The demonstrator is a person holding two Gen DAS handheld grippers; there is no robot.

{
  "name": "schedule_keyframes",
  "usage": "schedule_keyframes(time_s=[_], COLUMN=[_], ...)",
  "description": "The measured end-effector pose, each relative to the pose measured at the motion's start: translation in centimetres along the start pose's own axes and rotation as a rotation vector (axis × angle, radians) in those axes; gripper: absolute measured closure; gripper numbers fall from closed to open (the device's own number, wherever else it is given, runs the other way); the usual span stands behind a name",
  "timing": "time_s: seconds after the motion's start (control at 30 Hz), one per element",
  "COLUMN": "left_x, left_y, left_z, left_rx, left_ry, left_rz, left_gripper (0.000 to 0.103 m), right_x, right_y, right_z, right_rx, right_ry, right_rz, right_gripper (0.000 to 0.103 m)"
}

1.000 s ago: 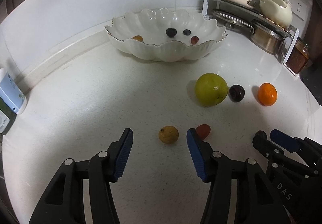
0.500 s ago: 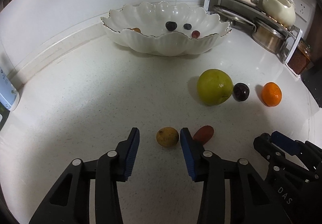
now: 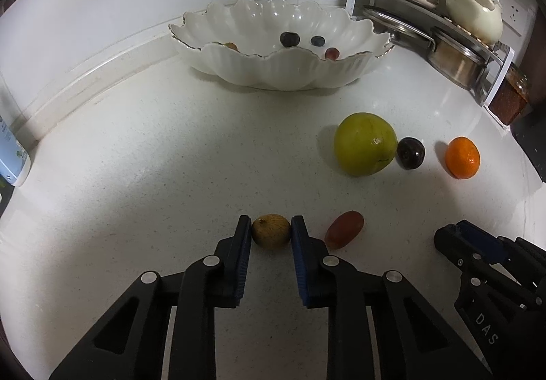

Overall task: Organize fruits
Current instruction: 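Close the left tool on the tan fruit while the right tool closes on the plum, then carry the tan fruit in the left tool while the right tool carries the plum over the bowl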

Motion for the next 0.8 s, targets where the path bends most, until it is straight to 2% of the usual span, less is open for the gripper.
schedule_keyframes(time_s=[0.33, 0.8], left_x=[-0.4, 0.4], left_y=[-0.3, -0.5], left_z=[1.9, 7.2], left_rx=[0.024, 0.122], left_ry=[0.011, 0.022], left_rz=[0.018, 0.038], left_gripper=[0.079, 0.079], right_x=[-0.8, -1.8], right_y=[0.3, 1.5], right_z=[1.6, 5.5], right_rx=[0.043, 0.150], right_ry=[0.043, 0.105], right_rz=[0.041, 0.108], right_gripper=[0.079, 0.079])
Point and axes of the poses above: each gripper's, at about its wrist camera, not at the fingertips, and z roughly against the way its jaws point, x to its right, y to its top, the point moved 2 cm from there along -z, roughly the way its jaws point, and after that the axes turned 2 degrees about y, right-handed, at the moved point
